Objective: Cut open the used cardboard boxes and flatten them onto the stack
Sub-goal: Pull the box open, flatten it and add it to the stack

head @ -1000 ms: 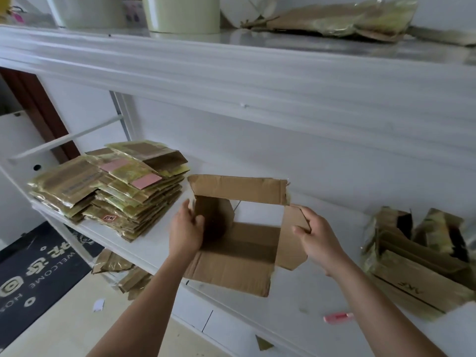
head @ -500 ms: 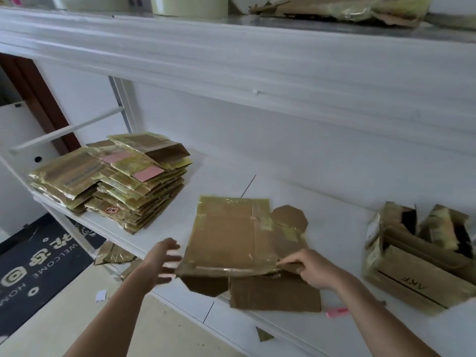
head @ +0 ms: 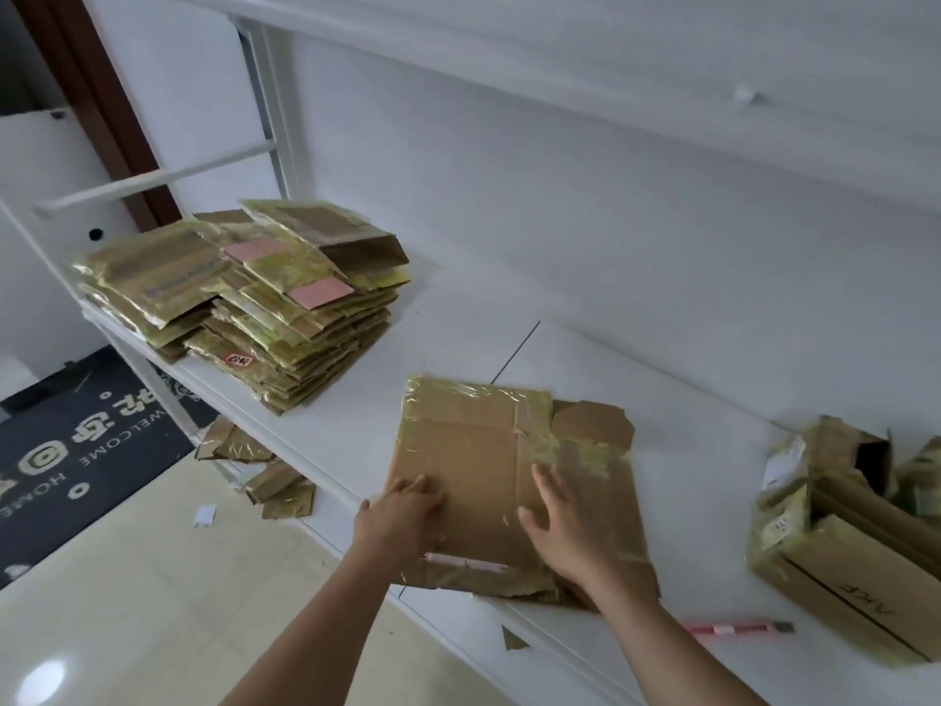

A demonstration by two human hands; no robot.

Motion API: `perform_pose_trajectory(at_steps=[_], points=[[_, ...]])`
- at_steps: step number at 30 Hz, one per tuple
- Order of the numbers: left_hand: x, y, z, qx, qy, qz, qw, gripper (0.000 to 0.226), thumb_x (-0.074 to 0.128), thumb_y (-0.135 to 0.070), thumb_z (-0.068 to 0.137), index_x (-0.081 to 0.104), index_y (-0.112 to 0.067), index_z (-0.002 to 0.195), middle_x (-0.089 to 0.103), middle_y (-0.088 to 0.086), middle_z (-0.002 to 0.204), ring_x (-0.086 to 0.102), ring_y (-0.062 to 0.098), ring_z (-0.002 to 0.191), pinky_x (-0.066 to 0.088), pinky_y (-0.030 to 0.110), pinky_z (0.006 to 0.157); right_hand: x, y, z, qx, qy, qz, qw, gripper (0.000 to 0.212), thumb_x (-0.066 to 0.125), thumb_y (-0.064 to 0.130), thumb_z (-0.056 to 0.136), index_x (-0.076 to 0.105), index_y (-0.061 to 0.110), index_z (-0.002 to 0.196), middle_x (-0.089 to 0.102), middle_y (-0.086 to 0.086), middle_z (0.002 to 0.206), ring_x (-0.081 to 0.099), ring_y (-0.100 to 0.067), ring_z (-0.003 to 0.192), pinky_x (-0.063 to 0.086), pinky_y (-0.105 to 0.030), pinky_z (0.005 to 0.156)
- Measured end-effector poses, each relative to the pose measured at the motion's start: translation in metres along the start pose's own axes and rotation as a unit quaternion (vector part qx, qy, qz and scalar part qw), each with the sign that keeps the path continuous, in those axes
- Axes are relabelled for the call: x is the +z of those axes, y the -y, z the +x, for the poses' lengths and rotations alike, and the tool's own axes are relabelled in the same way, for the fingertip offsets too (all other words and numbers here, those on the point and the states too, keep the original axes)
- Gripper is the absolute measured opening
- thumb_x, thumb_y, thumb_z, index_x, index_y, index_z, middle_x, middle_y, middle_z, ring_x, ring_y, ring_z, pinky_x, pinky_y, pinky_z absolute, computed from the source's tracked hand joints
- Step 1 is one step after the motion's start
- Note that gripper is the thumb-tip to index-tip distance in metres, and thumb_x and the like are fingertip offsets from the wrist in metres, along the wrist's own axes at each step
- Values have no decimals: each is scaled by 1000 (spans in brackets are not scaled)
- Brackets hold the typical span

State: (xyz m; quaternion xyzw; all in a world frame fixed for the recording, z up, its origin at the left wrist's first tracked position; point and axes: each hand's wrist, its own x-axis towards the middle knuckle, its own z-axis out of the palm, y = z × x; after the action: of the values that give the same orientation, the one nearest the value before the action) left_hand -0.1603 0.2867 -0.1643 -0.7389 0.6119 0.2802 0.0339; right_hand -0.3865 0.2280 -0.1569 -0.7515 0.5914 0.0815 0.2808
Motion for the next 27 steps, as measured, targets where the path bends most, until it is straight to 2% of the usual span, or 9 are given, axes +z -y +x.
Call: perform_pose_trajectory(at_steps=[2, 4, 6, 9, 12, 15, 18, 23, 27], points=[[4, 1, -1, 2, -31, -19, 999, 55, 59, -42, 92, 38, -45, 143, 19, -18, 158, 15, 16, 147, 32, 48, 113, 19, 1, 12, 13, 60, -45, 997, 74, 21, 67, 98, -16, 36, 154, -40, 9, 154, -29, -32, 146, -5, -64, 117], [3, 1, 1, 3, -71, -44, 997, 41, 53, -35, 93, 50, -44, 132, 29, -13, 148, 26, 17, 138, 40, 40, 104, 31, -3, 21, 19, 89, -69, 993, 77, 15, 69, 96, -29, 35, 148, -54, 7, 143, -42, -33, 138, -14, -67, 113], [-1, 1, 5, -26, -98, -114, 988, 35, 47, -31, 93, 57, -40, 125, 33, -5, 137, 28, 22, 129, 42, 38, 97, 34, -5, 27, 25, 103, -74, 992, 77, 12, 71, 94, -37, 35, 142, -60, 8, 135, -46, -33, 134, -17, -67, 111], [-7, 3, 15, -78, -107, -198, 971, 33, 46, -30, 97, 60, -31, 128, 37, 4, 139, 27, 30, 129, 34, 42, 105, 37, -9, 26, 20, 94, -81, 992, 75, 8, 73, 93, -46, 36, 131, -66, 11, 127, -49, -31, 130, -19, -66, 110], [-17, 4, 27, -131, -145, -269, 943, 30, 47, -18, 94, 56, -14, 123, 57, 11, 124, 47, 33, 117, 42, 41, 100, 43, -11, 25, 11, 66, -85, 994, 74, 7, 73, 93, -46, 38, 130, -66, 15, 125, -50, -29, 129, -21, -65, 108], [-33, 5, 34, -194, -189, -369, 889, 29, 56, -14, 92, 46, -7, 119, 56, 14, 119, 53, 32, 110, 47, 39, 89, 44, -11, 24, 1, 35, -82, 996, 73, 11, 72, 93, -44, 43, 132, -63, 19, 129, -46, -24, 132, -19, -62, 111], [-41, 7, 35, -195, -177, -416, 870, 30, 61, -15, 91, 60, -3, 119, 59, 16, 120, 60, 29, 97, 50, 36, 84, 40, -12, 15, -9, 4, -59, 998, 73, 19, 70, 95, -32, 47, 142, -49, 18, 145, -38, -20, 140, -14, -60, 117], [-64, 0, 14, -159, -165, -548, 805, 14, 61, -12, 93, 58, -24, 99, 68, 11, 96, 65, 28, 76, 58, 41, 70, 31, 3, -9, 36, -108, -38, 993, 77, 29, 70, 93, -17, 47, 150, -37, 9, 156, -29, -28, 147, -3, -62, 116], [-87, -11, -11, -122, -206, -633, 736, 14, 57, -10, 95, 58, -21, 87, 72, 12, 88, 63, 26, 66, 57, 39, 61, 17, 24, -37, 132, -210, 155, 956, 87, 49, 67, 89, -2, 42, 155, -4, -3, 166, -10, -38, 150, 8, -64, 116]])
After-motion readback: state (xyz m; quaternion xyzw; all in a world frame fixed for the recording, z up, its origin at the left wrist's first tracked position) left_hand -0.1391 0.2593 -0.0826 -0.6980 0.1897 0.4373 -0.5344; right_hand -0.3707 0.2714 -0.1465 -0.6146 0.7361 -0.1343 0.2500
